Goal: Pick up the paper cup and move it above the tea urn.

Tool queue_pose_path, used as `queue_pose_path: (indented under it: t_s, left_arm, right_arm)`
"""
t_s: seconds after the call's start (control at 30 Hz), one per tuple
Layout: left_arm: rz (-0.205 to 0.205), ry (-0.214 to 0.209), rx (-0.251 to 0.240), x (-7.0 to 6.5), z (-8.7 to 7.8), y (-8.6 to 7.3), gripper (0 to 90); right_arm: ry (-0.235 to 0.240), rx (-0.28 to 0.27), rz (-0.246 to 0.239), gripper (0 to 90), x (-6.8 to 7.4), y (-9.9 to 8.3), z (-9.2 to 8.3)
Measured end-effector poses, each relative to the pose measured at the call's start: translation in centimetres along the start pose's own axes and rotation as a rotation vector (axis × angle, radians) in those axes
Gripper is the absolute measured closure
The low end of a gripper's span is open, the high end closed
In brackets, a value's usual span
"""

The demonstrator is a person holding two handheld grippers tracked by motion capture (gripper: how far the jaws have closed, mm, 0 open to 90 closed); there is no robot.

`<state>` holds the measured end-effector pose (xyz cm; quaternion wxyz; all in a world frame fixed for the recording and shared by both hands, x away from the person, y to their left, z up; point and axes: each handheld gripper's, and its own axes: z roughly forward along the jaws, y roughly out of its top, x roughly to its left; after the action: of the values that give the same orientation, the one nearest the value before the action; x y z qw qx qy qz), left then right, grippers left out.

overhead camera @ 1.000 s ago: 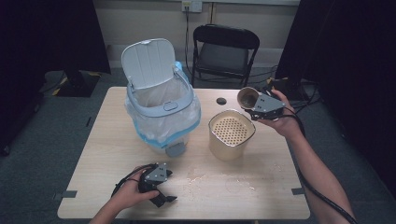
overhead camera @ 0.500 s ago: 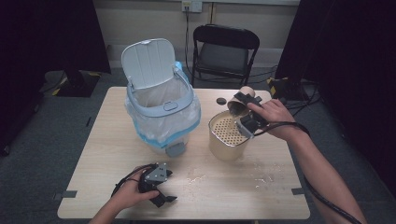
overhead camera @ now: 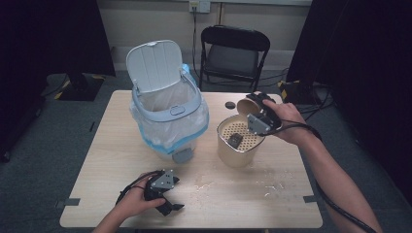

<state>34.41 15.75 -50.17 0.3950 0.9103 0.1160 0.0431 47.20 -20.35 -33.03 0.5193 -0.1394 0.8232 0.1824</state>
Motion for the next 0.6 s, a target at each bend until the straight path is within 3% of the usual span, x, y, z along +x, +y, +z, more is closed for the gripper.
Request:
queue_pose_path:
  t_s: [0.1, 0.13, 0.27, 0.33, 0.47, 0.6]
  left_arm:
    - [0.004, -0.004, 0.009, 0.0, 0.0, 0.0, 6.5]
    - [0.005, -0.004, 0.01, 0.0, 0.0, 0.0, 6.4]
    - [0.005, -0.001, 0.017, 0.0, -0.1, 0.1, 6.1]
    - [0.005, -0.002, 0.017, 0.0, 0.0, 0.1, 5.9]
    - [0.007, -0.005, 0.022, 0.0, -0.1, 0.1, 5.5]
    - [0.008, -0.007, 0.023, 0.0, -0.1, 0.1, 5.5]
  right_arm:
    - [0.044, -0.032, 0.21, 27.7, -0.4, -1.5, 0.2]
    - [0.089, -0.041, 0.318, 27.7, -0.5, -2.2, 0.4]
    - [0.134, -0.066, 0.536, 27.6, -0.5, -4.0, 0.8]
    - [0.172, -0.087, 0.672, 27.5, -0.5, -4.8, 0.9]
    - [0.196, -0.114, 0.825, 27.2, -0.6, -5.6, 1.2]
    - [0.226, -0.139, 0.942, 27.1, -0.8, -5.9, 1.4]
